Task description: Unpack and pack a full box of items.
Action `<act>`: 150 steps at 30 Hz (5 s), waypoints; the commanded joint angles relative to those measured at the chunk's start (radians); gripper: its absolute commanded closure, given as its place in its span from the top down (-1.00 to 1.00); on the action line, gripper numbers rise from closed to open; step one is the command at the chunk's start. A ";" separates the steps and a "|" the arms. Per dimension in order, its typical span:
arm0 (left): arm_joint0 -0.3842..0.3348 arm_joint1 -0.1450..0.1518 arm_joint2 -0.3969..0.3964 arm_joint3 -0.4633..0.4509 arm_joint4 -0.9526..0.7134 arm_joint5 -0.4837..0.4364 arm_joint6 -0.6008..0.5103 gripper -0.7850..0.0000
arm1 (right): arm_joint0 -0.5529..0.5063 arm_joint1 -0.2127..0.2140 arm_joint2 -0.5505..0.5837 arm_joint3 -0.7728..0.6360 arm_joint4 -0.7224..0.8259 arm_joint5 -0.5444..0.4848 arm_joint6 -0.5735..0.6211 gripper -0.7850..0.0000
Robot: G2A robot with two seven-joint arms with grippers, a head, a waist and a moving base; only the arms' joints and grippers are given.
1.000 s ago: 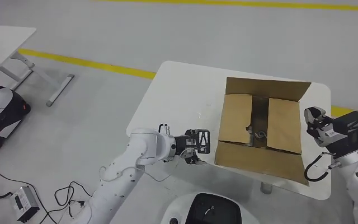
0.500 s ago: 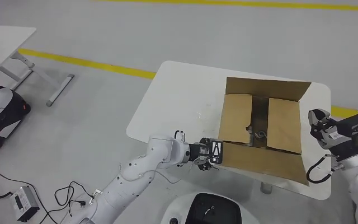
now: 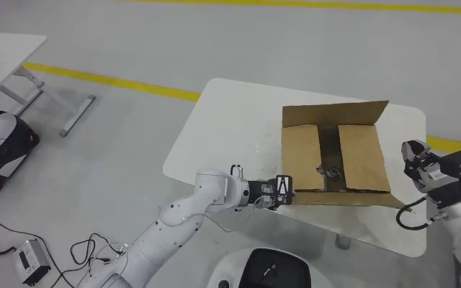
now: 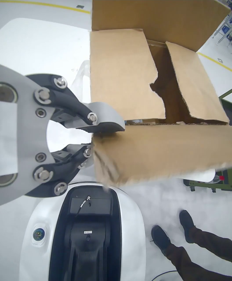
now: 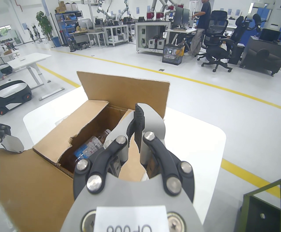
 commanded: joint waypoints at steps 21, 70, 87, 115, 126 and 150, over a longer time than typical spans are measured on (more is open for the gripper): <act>-0.080 -0.008 0.002 0.034 -0.266 0.214 -0.220 1.00 | -0.018 0.007 0.084 0.075 0.014 0.083 0.012 -1.00; -0.191 -0.045 0.031 0.168 -0.200 0.536 -0.360 1.00 | -0.096 -0.005 -0.019 0.156 0.013 -0.041 -0.018 -1.00; -0.126 -0.036 -0.031 0.088 -0.230 0.560 -0.402 1.00 | 0.218 -0.014 -0.046 0.172 0.074 0.105 0.170 -1.00; -0.127 -0.034 -0.044 0.122 -0.241 0.544 -0.450 1.00 | 0.537 -0.104 -0.425 0.508 0.221 0.038 0.355 -1.00; -0.159 -0.039 -0.027 0.144 -0.240 0.547 -0.451 1.00 | 0.412 -0.095 -0.428 0.396 0.181 0.071 0.365 -1.00; -0.196 -0.045 -0.007 0.200 -0.227 0.553 -0.490 1.00 | 0.344 -0.101 -0.455 0.324 -0.015 0.070 0.195 -1.00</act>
